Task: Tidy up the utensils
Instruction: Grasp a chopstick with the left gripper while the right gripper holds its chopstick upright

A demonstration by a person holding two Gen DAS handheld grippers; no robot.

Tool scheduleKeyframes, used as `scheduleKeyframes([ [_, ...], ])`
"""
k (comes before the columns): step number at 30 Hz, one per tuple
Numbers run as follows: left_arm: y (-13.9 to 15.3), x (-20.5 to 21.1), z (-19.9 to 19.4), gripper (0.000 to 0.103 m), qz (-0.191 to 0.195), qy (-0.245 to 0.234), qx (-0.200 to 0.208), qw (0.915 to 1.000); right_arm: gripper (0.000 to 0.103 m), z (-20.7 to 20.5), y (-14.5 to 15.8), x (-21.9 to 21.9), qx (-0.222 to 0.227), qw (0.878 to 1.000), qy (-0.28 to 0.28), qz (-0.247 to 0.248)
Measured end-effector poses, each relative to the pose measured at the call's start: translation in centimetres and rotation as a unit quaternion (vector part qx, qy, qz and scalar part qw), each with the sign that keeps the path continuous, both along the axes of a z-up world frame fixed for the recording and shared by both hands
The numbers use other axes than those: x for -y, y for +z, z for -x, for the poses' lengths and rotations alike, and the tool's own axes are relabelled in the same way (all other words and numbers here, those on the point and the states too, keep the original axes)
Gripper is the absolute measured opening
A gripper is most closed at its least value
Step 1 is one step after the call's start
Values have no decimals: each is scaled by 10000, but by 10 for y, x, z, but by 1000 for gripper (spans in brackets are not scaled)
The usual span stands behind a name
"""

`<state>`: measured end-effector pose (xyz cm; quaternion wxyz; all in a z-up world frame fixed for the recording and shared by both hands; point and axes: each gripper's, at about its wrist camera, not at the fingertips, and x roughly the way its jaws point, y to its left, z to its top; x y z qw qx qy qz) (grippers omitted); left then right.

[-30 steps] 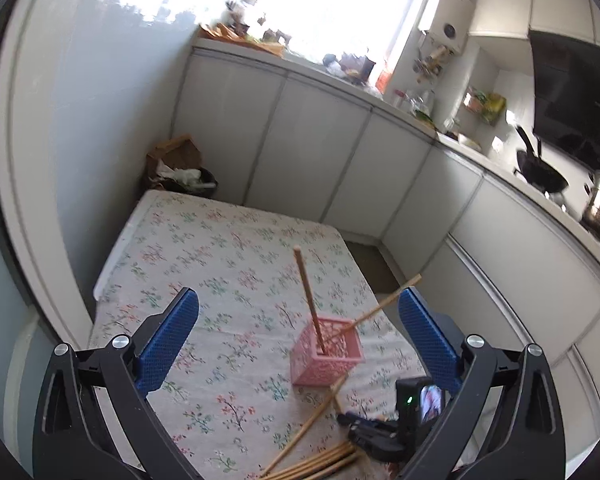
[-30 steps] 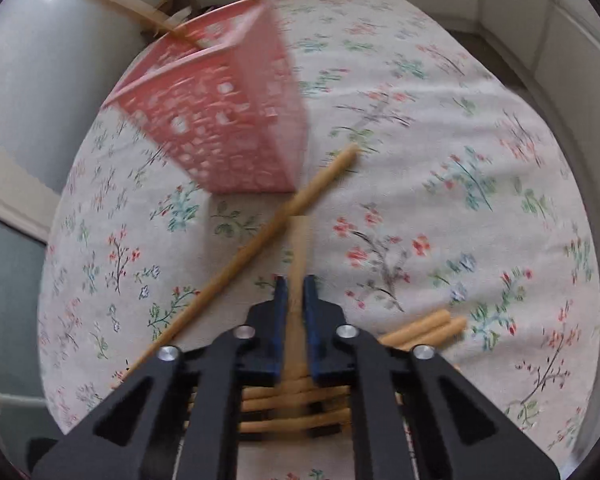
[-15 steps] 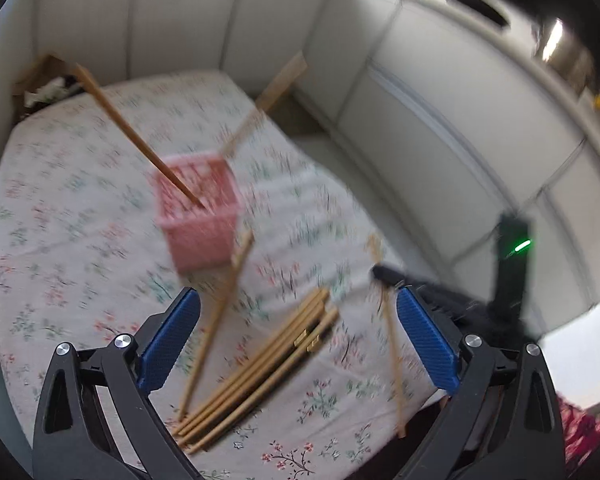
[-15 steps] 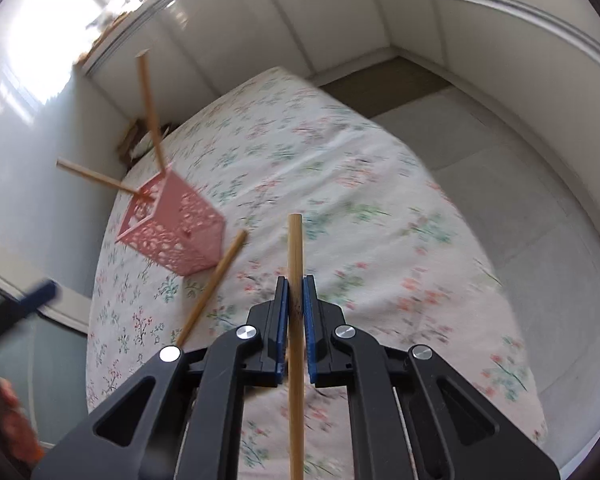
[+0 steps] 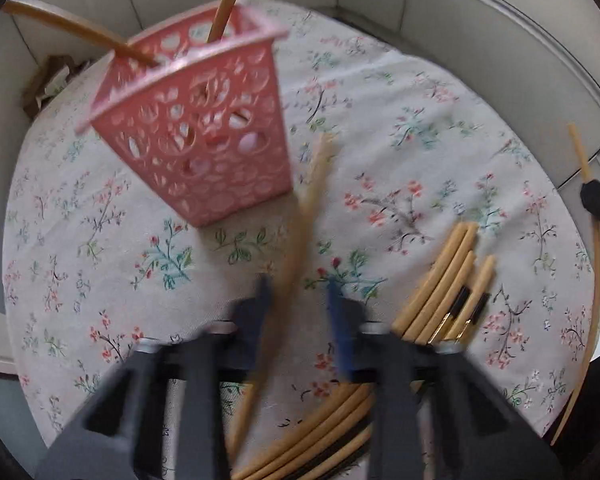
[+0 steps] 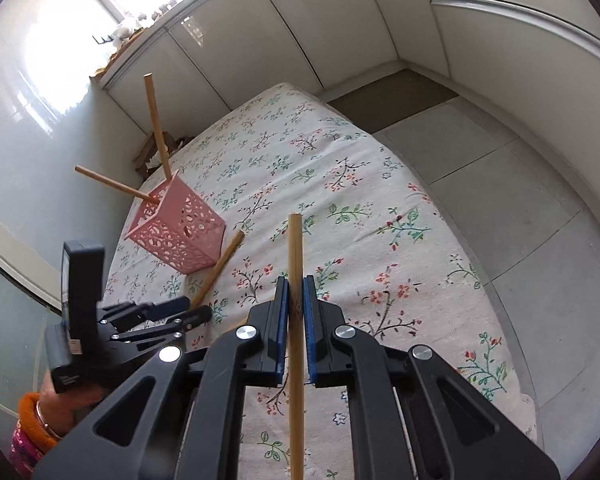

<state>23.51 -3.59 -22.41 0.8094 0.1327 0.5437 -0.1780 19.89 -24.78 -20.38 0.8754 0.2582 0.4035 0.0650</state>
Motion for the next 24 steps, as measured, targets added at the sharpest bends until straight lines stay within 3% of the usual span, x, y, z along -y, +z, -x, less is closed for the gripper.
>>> scheduleKeyframes([
  [2,0,2,3,12,-40,-117,-112,9999,8,0,0,2,-19,10000,0,-42],
  [4,0,14,13,12,-173,-534,-289,9980,8,1,3,1,-15,10000,21,-13],
  [6,1,28,18,13,-501,-866,-443,9940,8,2,5,1,-62,10000,38,56],
  [9,2,48,10,15,-810,-987,-577,9901,8,-3,-1,3,-274,9996,38,109],
  [12,-1,70,-1,12,-1120,-1194,-685,9841,8,-11,-11,8,-582,9983,61,44],
  [15,-3,88,-16,10,-1244,-1270,-846,9804,8,-12,-14,15,-614,9980,27,-118],
  [19,-2,98,-16,9,-1215,-1285,-747,9814,8,-5,-7,23,-502,9985,-63,-216],
  [21,6,95,-5,9,-858,-1213,-573,9872,8,6,7,26,-260,9993,-158,-227],
  [23,24,85,9,9,-541,-1047,-25,9930,8,16,22,27,18,9996,-234,-153],
  [24,40,74,19,9,-154,-901,243,9955,8,23,32,27,190,9994,-281,-86],
])
